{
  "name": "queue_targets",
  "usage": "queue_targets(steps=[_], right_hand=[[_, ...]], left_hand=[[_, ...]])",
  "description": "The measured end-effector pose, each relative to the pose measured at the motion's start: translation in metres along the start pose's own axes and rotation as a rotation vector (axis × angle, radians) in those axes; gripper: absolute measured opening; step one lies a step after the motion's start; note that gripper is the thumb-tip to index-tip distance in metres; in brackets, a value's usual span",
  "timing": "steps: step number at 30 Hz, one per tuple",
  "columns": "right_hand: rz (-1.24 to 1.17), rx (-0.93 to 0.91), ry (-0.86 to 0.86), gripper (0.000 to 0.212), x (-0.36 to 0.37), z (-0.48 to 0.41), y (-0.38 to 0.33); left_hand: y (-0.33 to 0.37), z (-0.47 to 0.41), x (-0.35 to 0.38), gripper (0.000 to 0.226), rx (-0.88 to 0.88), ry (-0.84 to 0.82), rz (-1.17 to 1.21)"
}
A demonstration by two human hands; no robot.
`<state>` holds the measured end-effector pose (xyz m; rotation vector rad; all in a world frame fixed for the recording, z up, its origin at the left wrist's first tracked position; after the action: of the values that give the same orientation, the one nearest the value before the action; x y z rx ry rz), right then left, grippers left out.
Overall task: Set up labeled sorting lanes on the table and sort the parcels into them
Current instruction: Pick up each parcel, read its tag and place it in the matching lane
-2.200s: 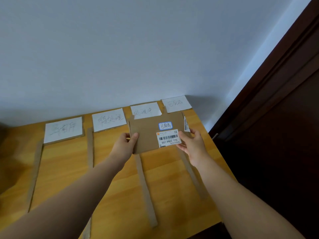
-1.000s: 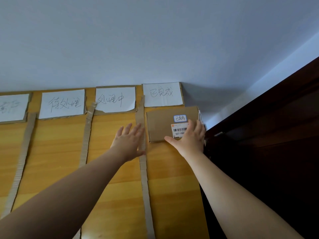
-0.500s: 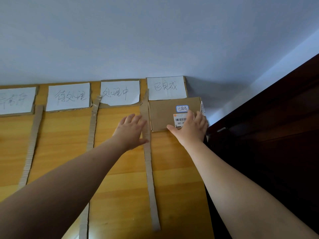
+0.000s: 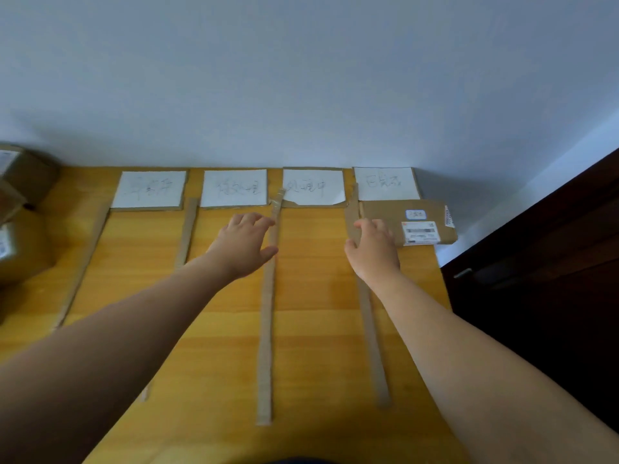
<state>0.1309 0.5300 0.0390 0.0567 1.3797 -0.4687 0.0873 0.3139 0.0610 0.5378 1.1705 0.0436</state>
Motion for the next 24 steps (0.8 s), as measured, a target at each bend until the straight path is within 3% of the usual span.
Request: queue_targets(steps=[10,17,24], right_hand=[[-0.066,-0.087,0.000,0.034,0.032,0.077,-0.181],[-0.151,-0.183,0.018,0.048,0.032,0.095,-0.253],[-0.211,-0.321,-0.083,0.037,0.040,0.097,-0.320]], left_hand=[[-0.144,0.093,-0.083,0.058,-0.047,0.089,0.016],[-0.193,0.120,-0.116,0.055,-0.075,0.152,0.057],[-0.251,0.148,-0.139,0.051,-0.158,0.205,0.135]])
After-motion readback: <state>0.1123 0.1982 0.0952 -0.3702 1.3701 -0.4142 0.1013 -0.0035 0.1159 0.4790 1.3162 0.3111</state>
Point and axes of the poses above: each hand's wrist, its own z-axis away from the middle knuckle, its own x-axis out of the palm, y = z × x, the point moved 5 cm from there along -z, towards the middle knuckle, and after that the axes turned 15 degrees about z, right-handed, at the moved point
